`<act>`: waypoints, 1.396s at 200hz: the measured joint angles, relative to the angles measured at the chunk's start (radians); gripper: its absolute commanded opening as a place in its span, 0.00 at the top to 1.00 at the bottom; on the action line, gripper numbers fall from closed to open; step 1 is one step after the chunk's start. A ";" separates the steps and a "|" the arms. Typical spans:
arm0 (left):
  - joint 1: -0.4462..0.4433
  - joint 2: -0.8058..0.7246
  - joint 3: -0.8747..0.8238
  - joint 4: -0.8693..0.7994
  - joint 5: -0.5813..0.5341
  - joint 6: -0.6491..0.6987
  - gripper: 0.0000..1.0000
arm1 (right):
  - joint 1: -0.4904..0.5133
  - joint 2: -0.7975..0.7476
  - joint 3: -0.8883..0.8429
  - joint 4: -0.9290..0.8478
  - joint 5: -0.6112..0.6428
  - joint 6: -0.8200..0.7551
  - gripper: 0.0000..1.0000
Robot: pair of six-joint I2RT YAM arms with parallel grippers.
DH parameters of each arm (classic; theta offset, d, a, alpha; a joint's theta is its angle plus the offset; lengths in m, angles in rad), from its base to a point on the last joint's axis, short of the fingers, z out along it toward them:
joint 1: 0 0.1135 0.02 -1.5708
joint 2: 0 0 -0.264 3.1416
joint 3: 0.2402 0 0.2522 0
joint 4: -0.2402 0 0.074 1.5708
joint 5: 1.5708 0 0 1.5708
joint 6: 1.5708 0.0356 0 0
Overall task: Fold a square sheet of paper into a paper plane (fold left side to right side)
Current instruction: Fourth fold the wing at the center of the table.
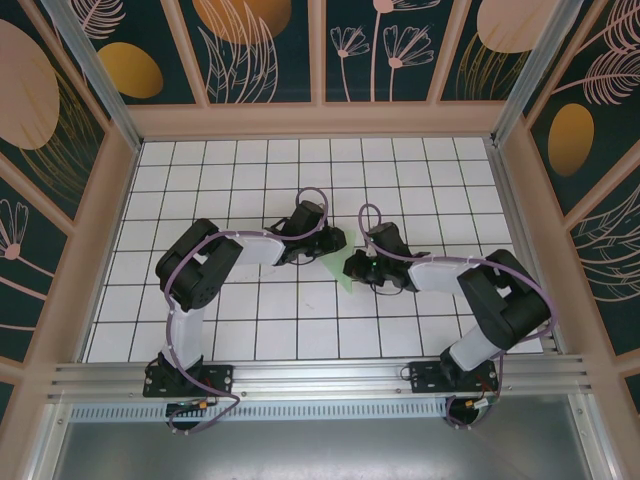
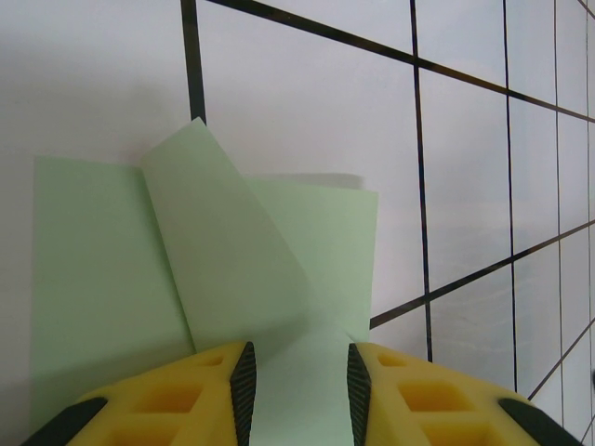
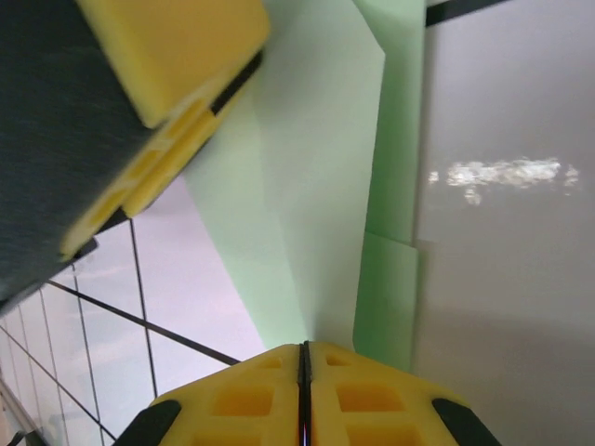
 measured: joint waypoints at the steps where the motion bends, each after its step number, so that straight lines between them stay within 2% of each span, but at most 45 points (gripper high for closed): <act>1: 0.000 0.000 0.000 0.000 0.000 0.000 0.64 | 0.000 0.000 0.000 0.000 0.000 0.000 0.89; 89: 0.000 -0.010 0.000 -0.019 -0.003 0.002 0.62 | 0.000 0.038 -0.005 0.018 0.003 0.000 0.89; 124: 0.005 -0.067 -0.005 -0.078 -0.016 0.005 0.61 | -0.004 0.043 -0.005 0.024 -0.004 0.000 0.89; 143: 0.006 -0.122 -0.024 -0.078 -0.018 0.003 0.64 | -0.004 0.045 -0.005 0.024 -0.005 -0.004 0.89; 174: 0.003 -0.174 -0.079 -0.012 0.019 -0.029 0.67 | -0.004 0.045 -0.005 0.024 -0.005 -0.019 0.89; 213: -0.032 -0.154 -0.148 0.068 0.060 -0.110 0.68 | -0.004 0.045 -0.005 0.024 -0.005 -0.019 0.89; 279: -0.055 -0.112 -0.158 0.127 0.061 -0.196 0.69 | -0.004 0.049 -0.002 0.024 -0.008 -0.026 0.89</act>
